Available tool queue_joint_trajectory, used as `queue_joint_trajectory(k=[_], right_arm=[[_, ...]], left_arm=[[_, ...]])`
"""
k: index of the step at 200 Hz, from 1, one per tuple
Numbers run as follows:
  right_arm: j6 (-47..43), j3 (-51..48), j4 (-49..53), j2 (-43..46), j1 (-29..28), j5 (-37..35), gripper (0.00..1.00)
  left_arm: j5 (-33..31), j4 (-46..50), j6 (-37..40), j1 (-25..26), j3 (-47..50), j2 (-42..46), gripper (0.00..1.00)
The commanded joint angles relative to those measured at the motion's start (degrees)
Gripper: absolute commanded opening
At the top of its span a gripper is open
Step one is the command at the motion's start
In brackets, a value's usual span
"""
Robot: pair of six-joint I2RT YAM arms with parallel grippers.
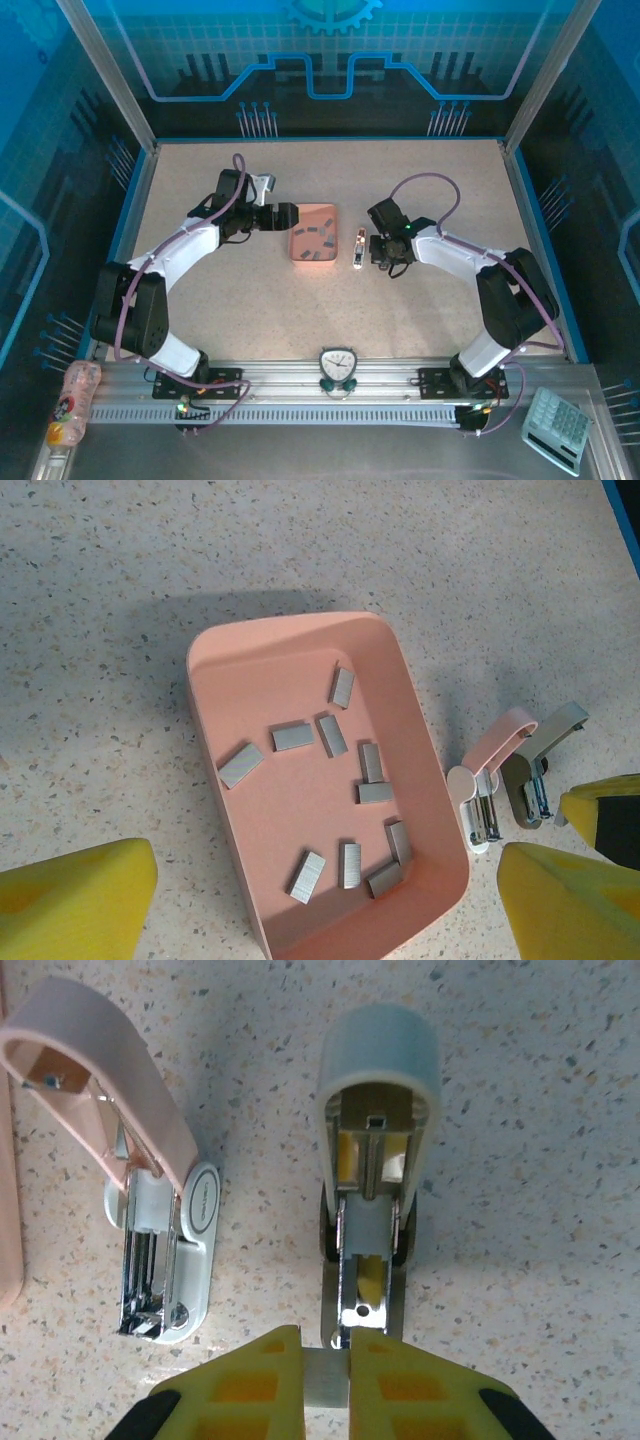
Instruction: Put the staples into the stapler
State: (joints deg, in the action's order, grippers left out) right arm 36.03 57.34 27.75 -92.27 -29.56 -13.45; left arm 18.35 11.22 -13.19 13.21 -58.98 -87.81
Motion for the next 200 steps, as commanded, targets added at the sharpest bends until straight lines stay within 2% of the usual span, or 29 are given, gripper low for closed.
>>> queue_joint_trajectory(k=[1, 95, 145, 200], right_arm=[[0.31, -0.98, -2.33, 0.37, 0.01, -2.93, 0.14], [-1.75, -1.7, -4.05, -1.68, 0.65, -3.87, 0.14], [-2.53, -3.52, -4.63, -0.05, 0.65, -4.95, 0.14], [-3.22, -8.23, -11.67, 1.39, 0.64, -3.71, 0.14]], left_arm=[[1.84, -1.02, 0.79, -0.56, 0.31, -0.98, 0.89], [2.1, -0.91, 0.86, -0.56, 0.18, -1.8, 0.89], [2.27, -1.03, 0.9, -0.56, 0.27, -2.01, 0.89], [2.49, -1.44, 0.8, -0.56, 0.42, -2.0, 0.89]])
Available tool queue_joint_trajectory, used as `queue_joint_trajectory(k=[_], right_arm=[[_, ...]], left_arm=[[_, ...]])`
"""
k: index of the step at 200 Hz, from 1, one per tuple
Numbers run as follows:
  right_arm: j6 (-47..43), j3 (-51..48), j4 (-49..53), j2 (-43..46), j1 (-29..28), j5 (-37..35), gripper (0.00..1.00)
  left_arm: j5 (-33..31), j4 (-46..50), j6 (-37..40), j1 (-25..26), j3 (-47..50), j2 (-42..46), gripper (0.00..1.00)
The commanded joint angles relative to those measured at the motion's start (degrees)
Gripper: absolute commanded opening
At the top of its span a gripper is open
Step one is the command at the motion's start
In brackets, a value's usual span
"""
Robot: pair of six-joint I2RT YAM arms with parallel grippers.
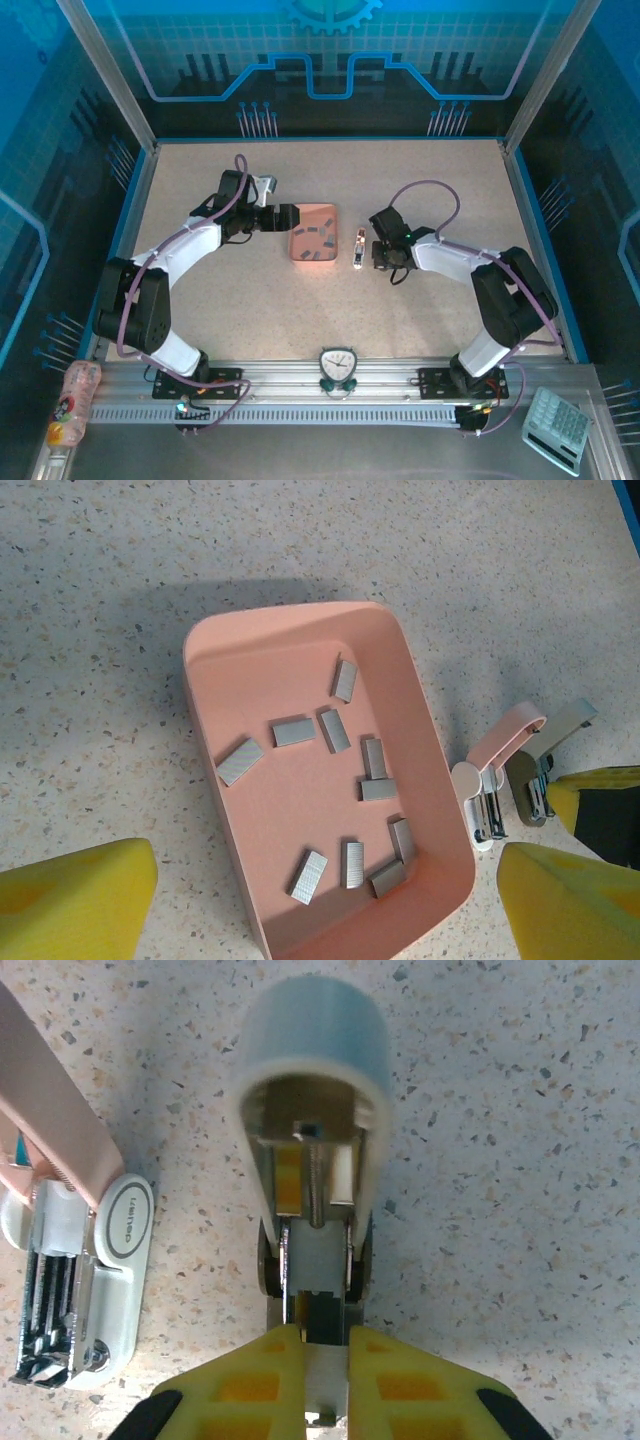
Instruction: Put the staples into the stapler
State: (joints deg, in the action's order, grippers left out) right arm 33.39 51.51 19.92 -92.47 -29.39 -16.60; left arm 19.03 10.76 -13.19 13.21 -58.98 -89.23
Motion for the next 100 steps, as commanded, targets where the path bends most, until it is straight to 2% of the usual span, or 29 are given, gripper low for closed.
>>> queue_joint_trajectory(k=[1, 100], right_arm=[[-0.58, -2.44, -3.97, 1.59, 0.47, -0.51, 0.14], [-0.95, -4.48, -6.7, 5.44, 0.12, -1.25, 0.14]], left_arm=[[1.81, -1.0, 0.8, -0.56, 0.39, -0.54, 0.89], [1.99, -1.1, 0.61, -0.56, 0.36, -0.44, 0.89]])
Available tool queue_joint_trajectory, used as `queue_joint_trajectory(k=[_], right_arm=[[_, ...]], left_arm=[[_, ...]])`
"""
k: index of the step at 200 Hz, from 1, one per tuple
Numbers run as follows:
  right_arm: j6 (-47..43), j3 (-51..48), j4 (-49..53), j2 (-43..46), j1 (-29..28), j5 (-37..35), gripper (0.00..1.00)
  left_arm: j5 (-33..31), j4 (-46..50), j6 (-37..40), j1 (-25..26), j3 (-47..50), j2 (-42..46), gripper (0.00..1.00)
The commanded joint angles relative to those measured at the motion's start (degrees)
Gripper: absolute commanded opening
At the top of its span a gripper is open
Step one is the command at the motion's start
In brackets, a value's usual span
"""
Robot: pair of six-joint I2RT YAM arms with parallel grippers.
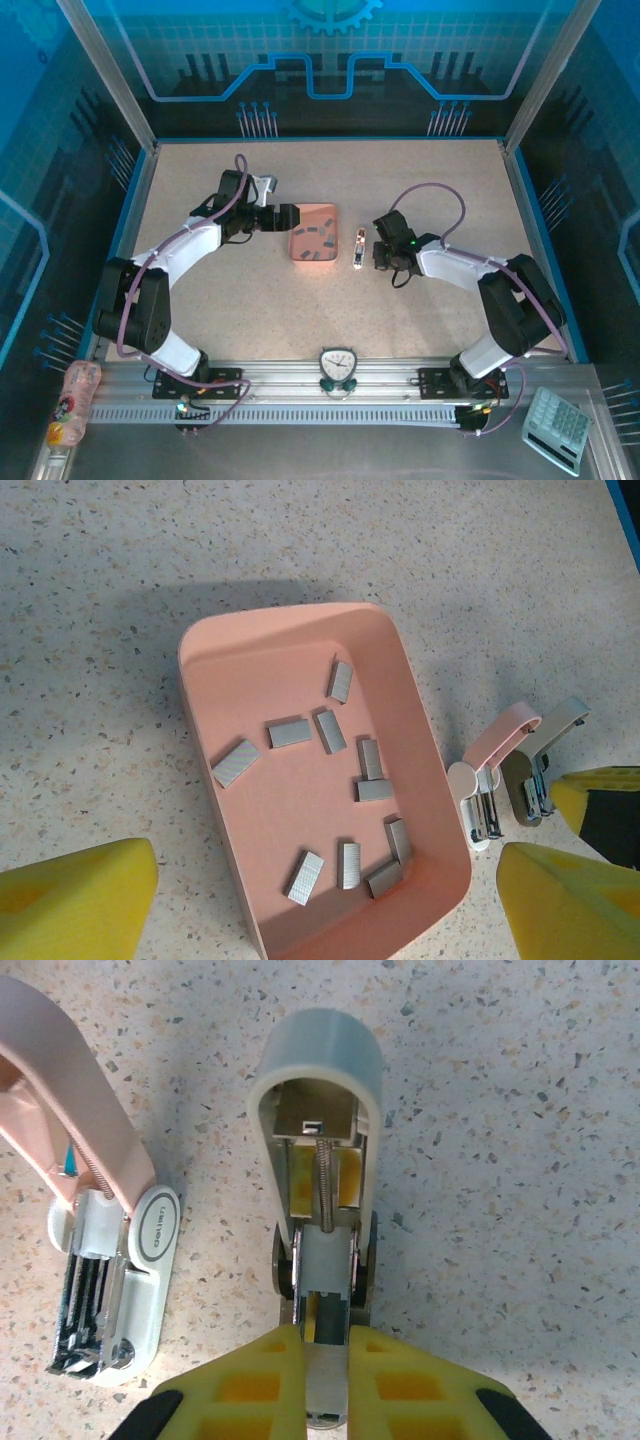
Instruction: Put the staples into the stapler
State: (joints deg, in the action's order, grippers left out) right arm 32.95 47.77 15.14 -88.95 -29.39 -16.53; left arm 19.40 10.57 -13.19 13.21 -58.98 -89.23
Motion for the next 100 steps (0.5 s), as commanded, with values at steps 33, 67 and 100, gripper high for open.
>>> queue_joint_trajectory(k=[33, 67, 100], right_arm=[[-0.65, -0.86, -2.22, 1.64, 0.12, -1.14, 0.14], [-0.39, -0.58, -2.22, -0.06, 0.12, -0.76, 0.14], [-0.51, -0.34, -2.15, -0.95, 0.12, -0.86, 0.14]], left_arm=[[1.69, -0.85, 0.58, -0.55, 0.36, -0.43, 0.89], [1.61, -0.73, 0.8, -0.56, 0.31, -0.4, 0.89], [1.49, -0.55, 0.9, -0.56, 0.27, -0.37, 0.89]])
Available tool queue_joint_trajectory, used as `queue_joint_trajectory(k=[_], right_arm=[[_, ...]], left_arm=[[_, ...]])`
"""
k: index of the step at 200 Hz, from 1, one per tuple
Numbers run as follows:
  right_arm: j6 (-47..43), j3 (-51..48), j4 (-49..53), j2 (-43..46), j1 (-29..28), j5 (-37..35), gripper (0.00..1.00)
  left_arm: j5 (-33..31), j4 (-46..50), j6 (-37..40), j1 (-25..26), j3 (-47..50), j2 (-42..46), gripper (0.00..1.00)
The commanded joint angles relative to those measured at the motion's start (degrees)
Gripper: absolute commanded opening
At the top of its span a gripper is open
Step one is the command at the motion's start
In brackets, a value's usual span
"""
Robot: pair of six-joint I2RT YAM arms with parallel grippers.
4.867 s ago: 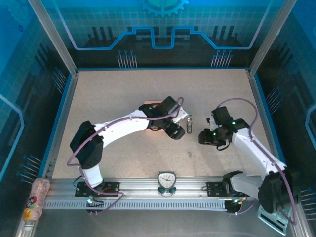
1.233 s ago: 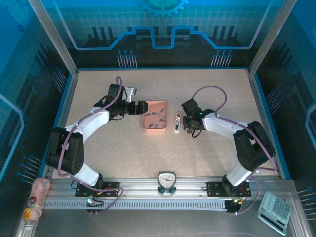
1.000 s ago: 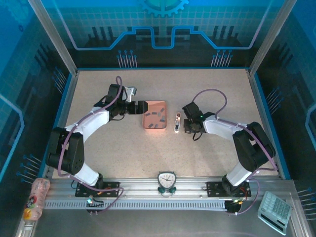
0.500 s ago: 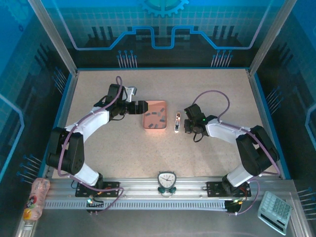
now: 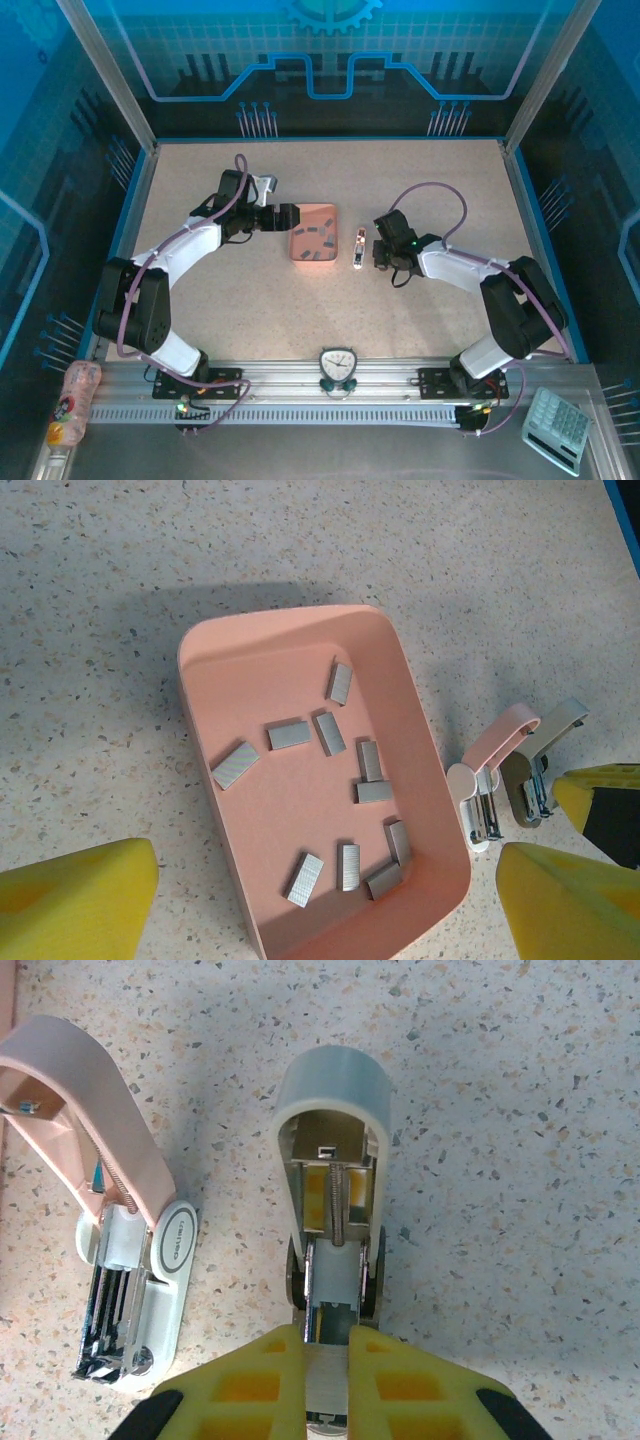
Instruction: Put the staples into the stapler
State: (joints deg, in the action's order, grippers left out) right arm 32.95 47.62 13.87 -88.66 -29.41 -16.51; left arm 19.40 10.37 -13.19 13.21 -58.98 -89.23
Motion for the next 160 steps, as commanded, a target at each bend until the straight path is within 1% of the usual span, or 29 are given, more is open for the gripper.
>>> queue_joint_trajectory(k=[1, 143, 160], right_arm=[[-0.52, -0.17, -0.87, -1.29, 0.14, -0.89, 0.14], [-0.79, -1.25, -0.85, -2.74, 0.14, -1.07, 0.13], [-0.71, -1.3, -0.86, -2.52, 0.19, -0.89, 0.16]], left_arm=[[1.51, -0.35, 0.94, -0.56, 0.27, -0.35, 0.89], [1.43, -0.38, 1.14, -0.56, 0.23, -0.31, 0.89], [1.43, -0.51, 1.15, -0.6, 0.17, -0.29, 0.89]])
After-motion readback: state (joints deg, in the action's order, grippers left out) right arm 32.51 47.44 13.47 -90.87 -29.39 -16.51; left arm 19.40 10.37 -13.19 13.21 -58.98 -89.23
